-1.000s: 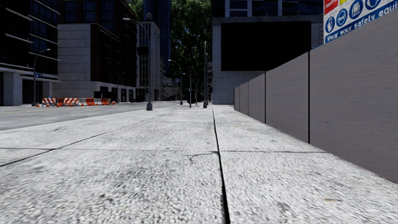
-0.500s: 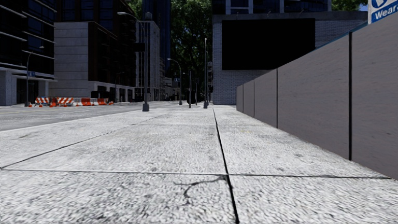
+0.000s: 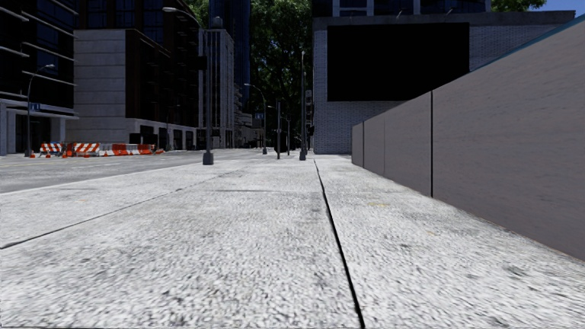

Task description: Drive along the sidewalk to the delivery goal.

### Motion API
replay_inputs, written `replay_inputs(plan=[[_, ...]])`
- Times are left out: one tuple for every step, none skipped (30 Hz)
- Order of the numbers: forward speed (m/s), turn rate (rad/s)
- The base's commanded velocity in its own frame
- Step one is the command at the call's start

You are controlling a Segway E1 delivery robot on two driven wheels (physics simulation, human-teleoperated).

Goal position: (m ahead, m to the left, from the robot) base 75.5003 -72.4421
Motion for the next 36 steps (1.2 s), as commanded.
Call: replay_inputs(plan=[[1.93, 0.0], [1.93, 0.0], [1.93, 0.0], [1.93, 0.0], [1.93, 0.0], [1.93, 0.0], [1.93, 0.0], [1.93, 0.0], [1.93, 0.0], [1.93, 0.0], [1.93, 0.0], [1.93, 0.0], [1.93, 0.0], [1.93, 0.0], [1.93, 0.0], [1.93, 0.0], [1.93, 0.0], [1.93, 0.0], [1.93, 0.0], [1.93, 0.0], [1.93, 0.0], [1.93, 0.0], [1.93, 0.0], [1.93, 0.0], [1.93, 0.0], [1.93, 0.0], [1.93, 0.0], [1.93, 0.0], [1.93, 0.0], [1.93, 0.0], [1.93, 0.0], [1.93, 0.0], [1.93, 0.0], [1.93, 0.0], [1.93, 0.0], [1.93, 0.0]])
